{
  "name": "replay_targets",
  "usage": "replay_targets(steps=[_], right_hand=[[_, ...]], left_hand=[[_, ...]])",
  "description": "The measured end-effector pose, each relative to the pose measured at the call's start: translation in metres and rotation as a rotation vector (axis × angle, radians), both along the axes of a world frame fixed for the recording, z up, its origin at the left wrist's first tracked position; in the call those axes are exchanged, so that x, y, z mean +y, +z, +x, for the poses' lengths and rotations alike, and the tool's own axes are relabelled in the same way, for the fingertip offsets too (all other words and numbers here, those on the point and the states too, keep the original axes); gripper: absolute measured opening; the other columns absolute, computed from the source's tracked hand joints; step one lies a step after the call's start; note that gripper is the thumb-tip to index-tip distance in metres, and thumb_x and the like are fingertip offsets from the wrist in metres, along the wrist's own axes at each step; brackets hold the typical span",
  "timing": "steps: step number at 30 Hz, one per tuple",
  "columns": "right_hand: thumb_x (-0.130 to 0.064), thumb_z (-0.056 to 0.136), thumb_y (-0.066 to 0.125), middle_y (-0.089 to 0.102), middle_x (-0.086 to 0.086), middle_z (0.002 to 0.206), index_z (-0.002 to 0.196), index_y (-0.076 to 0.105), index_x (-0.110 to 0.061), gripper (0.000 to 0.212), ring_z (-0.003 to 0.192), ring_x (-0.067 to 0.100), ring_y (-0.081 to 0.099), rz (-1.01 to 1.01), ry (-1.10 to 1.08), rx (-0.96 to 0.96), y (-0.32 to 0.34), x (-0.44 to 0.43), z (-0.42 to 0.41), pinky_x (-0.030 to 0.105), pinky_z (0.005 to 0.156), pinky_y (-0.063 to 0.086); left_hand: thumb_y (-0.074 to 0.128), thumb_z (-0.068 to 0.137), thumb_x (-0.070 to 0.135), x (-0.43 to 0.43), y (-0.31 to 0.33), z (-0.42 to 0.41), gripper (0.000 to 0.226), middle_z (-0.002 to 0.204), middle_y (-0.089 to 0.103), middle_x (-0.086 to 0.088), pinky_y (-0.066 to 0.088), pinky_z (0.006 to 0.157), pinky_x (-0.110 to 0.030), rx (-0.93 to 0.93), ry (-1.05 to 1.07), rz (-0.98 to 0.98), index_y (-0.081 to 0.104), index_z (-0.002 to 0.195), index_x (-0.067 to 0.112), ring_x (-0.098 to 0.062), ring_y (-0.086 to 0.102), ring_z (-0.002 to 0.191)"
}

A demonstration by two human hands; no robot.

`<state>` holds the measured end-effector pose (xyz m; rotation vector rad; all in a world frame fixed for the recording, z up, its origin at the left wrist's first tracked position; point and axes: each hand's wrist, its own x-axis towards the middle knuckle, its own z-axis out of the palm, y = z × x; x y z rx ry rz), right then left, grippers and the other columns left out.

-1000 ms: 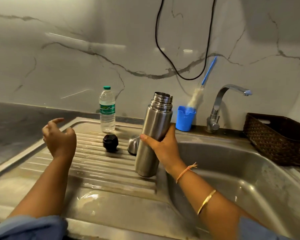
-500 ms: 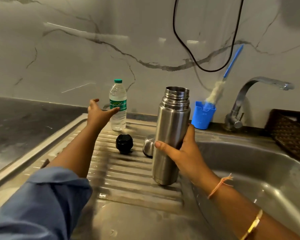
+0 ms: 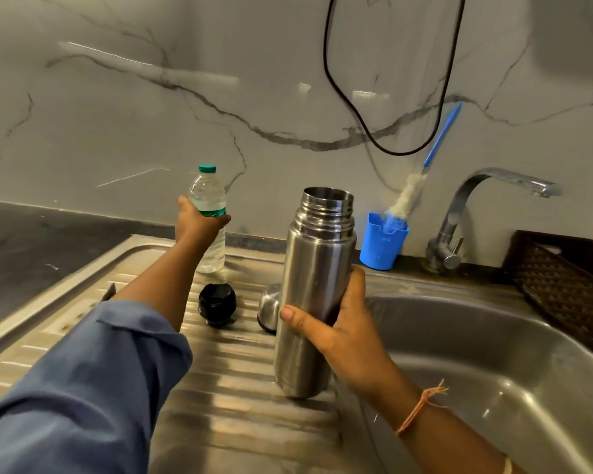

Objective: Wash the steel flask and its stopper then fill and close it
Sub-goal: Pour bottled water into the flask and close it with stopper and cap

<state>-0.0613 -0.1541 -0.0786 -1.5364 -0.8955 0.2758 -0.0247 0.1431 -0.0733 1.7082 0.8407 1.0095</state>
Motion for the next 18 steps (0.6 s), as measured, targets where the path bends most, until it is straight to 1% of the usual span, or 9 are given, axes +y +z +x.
replay_targets(steps=[2, 5, 7, 9, 11, 13, 15, 17, 18], right_hand=[[-0.02, 0.075, 0.075, 0.053, -0.017, 0.113, 0.12, 0.026, -0.038, 0.068, 0.1, 0.002, 0.059, -0.008, -0.008, -0.012, 0.0, -0.001, 0.0, 0.016, 0.08, 0.049], [-0.021, 0.076, 0.075, 0.051, -0.017, 0.114, 0.117, 0.025, -0.04, 0.067, 0.102, 0.004, 0.057, -0.008, -0.003, -0.028, 0.0, -0.001, 0.001, 0.018, 0.084, 0.048], [-0.022, 0.077, 0.074, 0.05, -0.018, 0.113, 0.116, 0.024, -0.041, 0.067, 0.102, 0.005, 0.057, -0.008, 0.001, -0.032, 0.0, -0.001, 0.0, 0.018, 0.084, 0.048], [-0.023, 0.077, 0.074, 0.048, -0.02, 0.111, 0.116, 0.023, -0.041, 0.067, 0.101, 0.003, 0.056, -0.005, 0.003, -0.041, 0.0, -0.001, -0.001, 0.018, 0.085, 0.047], [-0.024, 0.078, 0.074, 0.049, -0.018, 0.112, 0.119, 0.023, -0.039, 0.067, 0.101, 0.004, 0.056, -0.008, -0.006, -0.06, -0.002, -0.002, -0.001, 0.023, 0.088, 0.049], [-0.025, 0.078, 0.074, 0.05, -0.012, 0.116, 0.121, 0.022, -0.038, 0.068, 0.105, 0.008, 0.056, -0.021, -0.008, -0.073, 0.0, -0.004, -0.003, 0.03, 0.093, 0.049], [-0.027, 0.079, 0.073, 0.047, -0.006, 0.125, 0.124, 0.02, -0.038, 0.07, 0.111, 0.012, 0.054, -0.04, -0.016, -0.084, 0.0, -0.002, 0.001, 0.035, 0.098, 0.047], [-0.029, 0.08, 0.071, 0.041, 0.0, 0.137, 0.135, 0.012, -0.038, 0.082, 0.12, 0.017, 0.049, -0.035, 0.004, -0.068, 0.003, -0.005, -0.002, 0.042, 0.103, 0.043], [-0.033, 0.08, 0.071, 0.036, 0.003, 0.143, 0.141, 0.003, -0.039, 0.092, 0.125, 0.02, 0.046, -0.035, 0.015, -0.055, 0.003, -0.007, -0.003, 0.045, 0.106, 0.039]], left_hand=[[0.074, 0.079, 0.017, -0.006, -0.004, -0.004, 0.063, 0.123, 0.052, -0.014, 0.044, 0.093, -0.037, -0.032, 0.026, 0.033, 0.034, 0.126, 0.008, -0.028, 0.053, 0.112], [0.074, 0.079, 0.021, -0.013, -0.008, -0.019, 0.062, 0.123, 0.053, -0.015, 0.047, 0.089, -0.038, -0.045, 0.124, 0.077, 0.034, 0.125, 0.008, -0.029, 0.054, 0.111], [0.075, 0.079, 0.022, -0.014, -0.009, -0.035, 0.063, 0.124, 0.052, -0.015, 0.046, 0.086, -0.036, -0.077, 0.185, 0.082, 0.034, 0.125, 0.007, -0.028, 0.054, 0.111], [0.076, 0.077, 0.023, -0.017, -0.006, -0.055, 0.065, 0.124, 0.051, -0.014, 0.046, 0.086, -0.037, -0.105, 0.221, 0.103, 0.035, 0.125, 0.007, -0.027, 0.053, 0.11], [0.078, 0.075, 0.024, -0.019, -0.003, -0.077, 0.066, 0.123, 0.052, -0.015, 0.048, 0.087, -0.039, -0.094, 0.276, 0.145, 0.037, 0.124, 0.007, -0.029, 0.054, 0.11], [0.078, 0.074, 0.025, -0.028, 0.001, -0.103, 0.067, 0.122, 0.053, -0.017, 0.049, 0.089, -0.042, -0.069, 0.31, 0.193, 0.038, 0.123, 0.005, -0.031, 0.055, 0.11], [0.078, 0.075, 0.024, -0.038, 0.004, -0.123, 0.066, 0.122, 0.055, -0.019, 0.047, 0.086, -0.038, -0.072, 0.316, 0.212, 0.039, 0.124, 0.003, -0.033, 0.056, 0.11], [0.078, 0.076, 0.023, -0.056, 0.006, -0.147, 0.066, 0.123, 0.055, -0.019, 0.044, 0.083, -0.034, -0.1, 0.312, 0.245, 0.04, 0.125, 0.001, -0.031, 0.056, 0.111], [0.077, 0.076, 0.024, -0.067, 0.007, -0.159, 0.066, 0.123, 0.056, -0.019, 0.045, 0.082, -0.033, -0.118, 0.308, 0.256, 0.04, 0.125, 0.0, -0.031, 0.056, 0.11]])
